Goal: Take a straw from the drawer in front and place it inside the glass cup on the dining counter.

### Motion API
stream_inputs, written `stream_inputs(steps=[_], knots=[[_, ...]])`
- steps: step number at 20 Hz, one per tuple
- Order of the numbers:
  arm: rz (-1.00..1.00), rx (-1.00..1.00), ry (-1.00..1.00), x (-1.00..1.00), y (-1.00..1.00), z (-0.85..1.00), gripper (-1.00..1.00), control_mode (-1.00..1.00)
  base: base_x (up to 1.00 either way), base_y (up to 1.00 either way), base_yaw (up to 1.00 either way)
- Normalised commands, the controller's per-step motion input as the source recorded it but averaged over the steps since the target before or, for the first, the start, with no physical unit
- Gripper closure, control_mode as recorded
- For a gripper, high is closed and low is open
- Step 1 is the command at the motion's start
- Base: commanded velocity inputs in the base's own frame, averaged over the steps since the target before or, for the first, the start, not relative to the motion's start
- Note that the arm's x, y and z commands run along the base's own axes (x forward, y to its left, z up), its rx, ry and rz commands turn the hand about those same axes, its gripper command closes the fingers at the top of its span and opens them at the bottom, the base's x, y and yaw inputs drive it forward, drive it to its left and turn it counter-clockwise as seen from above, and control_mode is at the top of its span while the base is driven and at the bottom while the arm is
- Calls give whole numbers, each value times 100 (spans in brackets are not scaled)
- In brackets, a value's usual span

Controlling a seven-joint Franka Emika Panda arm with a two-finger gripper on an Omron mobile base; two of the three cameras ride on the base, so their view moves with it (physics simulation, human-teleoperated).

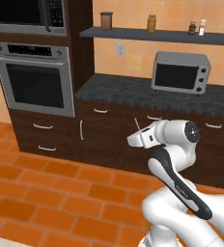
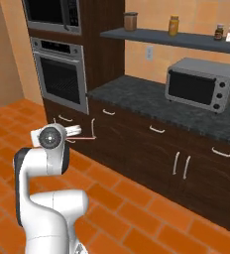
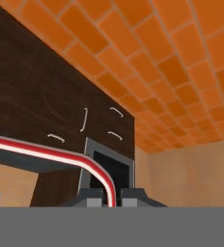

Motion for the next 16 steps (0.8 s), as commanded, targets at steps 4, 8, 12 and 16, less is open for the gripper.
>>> stream_inputs(steps=[4, 8, 12, 16], knots=[[0, 0, 0, 0, 0, 0, 100, 100, 100, 32, 17], [0, 0, 0, 0, 0, 0, 100, 100, 100, 51, 0], [0, 0, 0, 0, 0, 0, 100, 100, 100, 76, 27], [0, 0, 0, 0, 0, 0, 100, 100, 93, 69, 37]])
